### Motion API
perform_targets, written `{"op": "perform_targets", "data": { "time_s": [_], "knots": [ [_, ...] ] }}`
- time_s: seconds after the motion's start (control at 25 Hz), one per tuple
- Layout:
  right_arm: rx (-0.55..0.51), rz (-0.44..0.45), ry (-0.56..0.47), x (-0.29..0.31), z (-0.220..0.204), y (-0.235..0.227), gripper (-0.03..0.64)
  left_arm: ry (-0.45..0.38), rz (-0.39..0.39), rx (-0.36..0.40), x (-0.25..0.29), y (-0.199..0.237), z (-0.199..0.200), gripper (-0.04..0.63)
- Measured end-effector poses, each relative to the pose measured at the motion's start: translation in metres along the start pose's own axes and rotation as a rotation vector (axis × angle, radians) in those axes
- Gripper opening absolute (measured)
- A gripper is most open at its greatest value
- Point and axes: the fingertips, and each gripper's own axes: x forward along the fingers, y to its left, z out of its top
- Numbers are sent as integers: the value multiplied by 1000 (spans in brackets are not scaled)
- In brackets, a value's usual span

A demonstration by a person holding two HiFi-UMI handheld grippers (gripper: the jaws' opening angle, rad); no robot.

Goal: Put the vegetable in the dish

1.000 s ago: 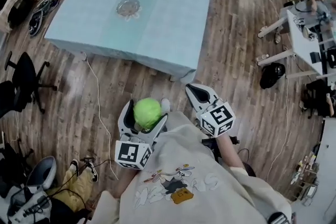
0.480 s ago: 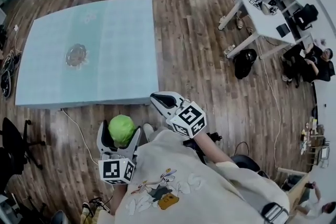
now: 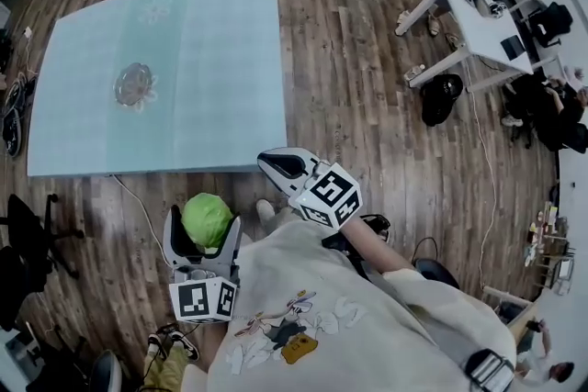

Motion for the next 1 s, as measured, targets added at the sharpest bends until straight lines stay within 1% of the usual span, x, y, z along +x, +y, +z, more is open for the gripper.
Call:
{"op": "perform_targets", "data": {
  "time_s": [0.2, 0.32, 0.44, 0.56, 0.68, 0.76, 0.84, 0.92, 1.0],
  "knots": [
    [15, -9, 18, 33, 0, -1, 23, 20, 16, -24, 7, 40, 1, 523],
    [30, -32, 15, 55, 9, -5, 23, 27, -4, -33, 20, 63, 5, 523],
    [31, -62, 12, 76, 21, -4, 23, 24, -45, -34, 35, 85, 13, 523],
    [35, -74, 14, 99, 26, 10, 23, 19, -71, -23, 34, 110, 21, 523],
    [36, -60, -6, 120, 41, 41, 23, 17, -63, -6, 14, 137, 35, 523],
    [25, -82, -27, 127, 60, 49, 23, 8, -95, 11, 15, 150, 48, 523],
    [13, -134, -33, 138, 75, 44, 23, -1, -152, 17, 31, 164, 58, 523],
    [8, -169, -24, 162, 81, 44, 23, -2, -182, 18, 40, 193, 61, 523],
    [15, -175, -17, 194, 82, 54, 23, 8, -183, 25, 40, 229, 62, 523]
  ]
}}
